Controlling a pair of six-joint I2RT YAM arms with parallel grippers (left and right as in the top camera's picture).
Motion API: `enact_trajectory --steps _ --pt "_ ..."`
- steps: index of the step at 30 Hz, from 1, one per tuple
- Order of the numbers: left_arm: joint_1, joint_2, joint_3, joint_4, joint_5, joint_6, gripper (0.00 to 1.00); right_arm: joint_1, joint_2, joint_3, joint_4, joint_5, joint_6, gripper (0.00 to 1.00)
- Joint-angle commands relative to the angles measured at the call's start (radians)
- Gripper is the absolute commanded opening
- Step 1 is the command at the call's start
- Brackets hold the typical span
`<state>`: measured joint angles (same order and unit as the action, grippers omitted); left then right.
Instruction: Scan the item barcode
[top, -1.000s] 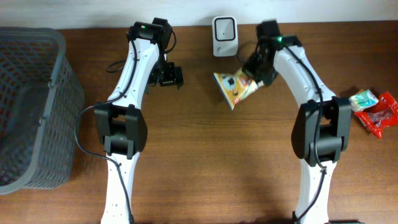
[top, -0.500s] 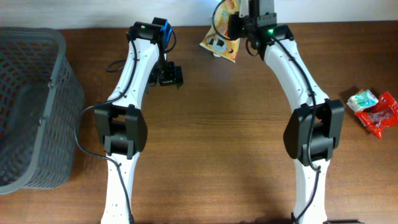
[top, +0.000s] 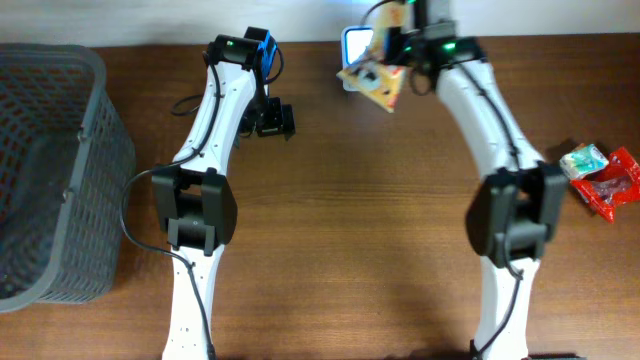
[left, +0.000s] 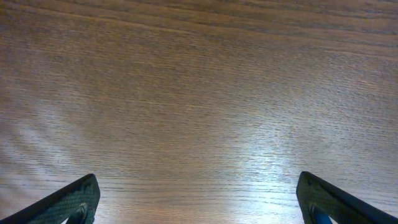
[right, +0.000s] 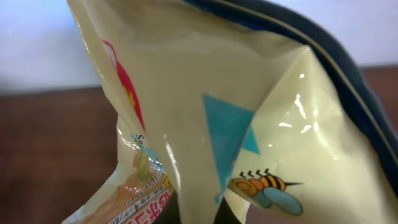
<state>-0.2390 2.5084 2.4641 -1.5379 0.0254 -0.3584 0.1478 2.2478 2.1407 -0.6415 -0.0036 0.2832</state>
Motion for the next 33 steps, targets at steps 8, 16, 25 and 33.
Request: enact_trajectory --steps 8,16,25,33 --pt "0.006 -0.004 -0.009 -0.005 -0.007 0.016 0.99 -0.519 -0.188 0.006 -0.451 0.207 0.148 0.04" --pt "0.006 -0.004 -0.009 -0.010 -0.008 0.017 0.99 -0.701 -0.082 0.006 -0.550 0.199 0.112 0.48" --pt "0.006 -0.007 0.037 -0.073 0.103 0.159 0.99 -0.803 -0.256 0.008 -0.613 0.143 0.092 0.80" --pt "-0.005 -0.125 0.228 -0.151 0.188 0.174 0.99 -0.755 -0.541 0.008 -0.681 -0.031 0.092 0.83"
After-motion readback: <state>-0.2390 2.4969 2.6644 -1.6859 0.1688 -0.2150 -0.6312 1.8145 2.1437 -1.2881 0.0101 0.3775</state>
